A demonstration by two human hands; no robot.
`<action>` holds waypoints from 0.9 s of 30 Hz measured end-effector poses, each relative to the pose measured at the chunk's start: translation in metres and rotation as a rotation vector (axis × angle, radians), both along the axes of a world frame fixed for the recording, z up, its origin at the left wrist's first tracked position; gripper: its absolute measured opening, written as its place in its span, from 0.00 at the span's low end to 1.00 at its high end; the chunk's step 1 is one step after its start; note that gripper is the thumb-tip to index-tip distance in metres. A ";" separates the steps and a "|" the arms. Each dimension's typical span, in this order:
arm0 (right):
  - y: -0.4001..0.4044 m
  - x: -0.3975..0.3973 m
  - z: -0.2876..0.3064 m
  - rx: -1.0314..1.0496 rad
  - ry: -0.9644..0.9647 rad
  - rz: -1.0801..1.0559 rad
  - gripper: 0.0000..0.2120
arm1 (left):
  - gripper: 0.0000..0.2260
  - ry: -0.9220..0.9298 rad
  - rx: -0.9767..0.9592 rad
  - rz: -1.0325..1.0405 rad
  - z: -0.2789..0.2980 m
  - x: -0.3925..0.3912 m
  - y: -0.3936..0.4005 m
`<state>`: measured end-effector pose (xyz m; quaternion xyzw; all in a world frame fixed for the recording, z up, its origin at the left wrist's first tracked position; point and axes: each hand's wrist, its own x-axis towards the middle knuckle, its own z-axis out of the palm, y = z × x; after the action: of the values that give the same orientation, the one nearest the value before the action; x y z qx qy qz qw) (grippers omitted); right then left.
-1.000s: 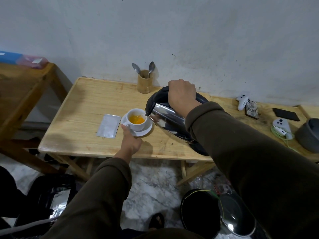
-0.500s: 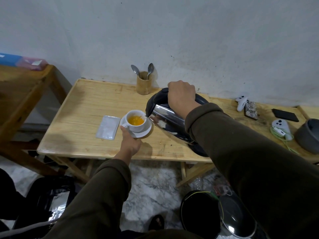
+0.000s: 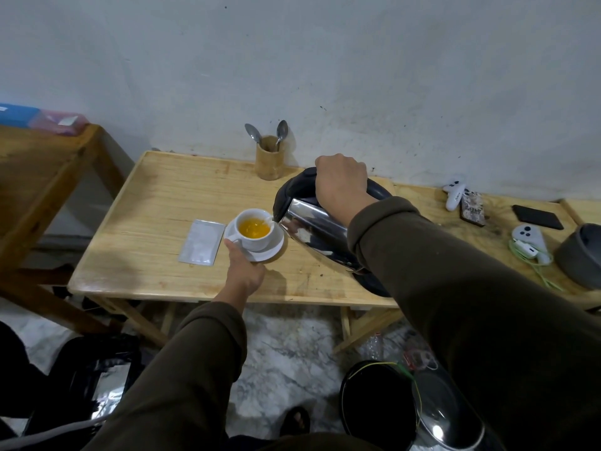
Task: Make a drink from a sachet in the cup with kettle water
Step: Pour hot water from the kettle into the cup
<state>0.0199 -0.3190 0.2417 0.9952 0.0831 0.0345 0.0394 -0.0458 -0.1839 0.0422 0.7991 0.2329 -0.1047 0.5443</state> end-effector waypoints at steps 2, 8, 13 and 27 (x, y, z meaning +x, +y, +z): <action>-0.002 -0.001 -0.001 0.010 0.009 -0.005 0.10 | 0.45 -0.017 0.007 -0.004 -0.001 0.000 0.000; -0.025 -0.001 -0.003 0.137 0.027 -0.080 0.10 | 0.45 0.011 0.017 0.020 0.000 0.002 -0.002; -0.057 -0.007 -0.016 0.347 0.007 -0.164 0.08 | 0.45 -0.010 0.030 0.034 0.003 0.001 -0.004; -0.134 -0.067 -0.066 1.137 -0.302 -0.876 0.10 | 0.40 0.004 0.130 0.070 0.001 0.001 -0.011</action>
<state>-0.0469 -0.4529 0.1754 0.7883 -0.3594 0.1903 -0.4618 -0.0451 -0.1951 0.0428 0.8238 0.2682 -0.0717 0.4943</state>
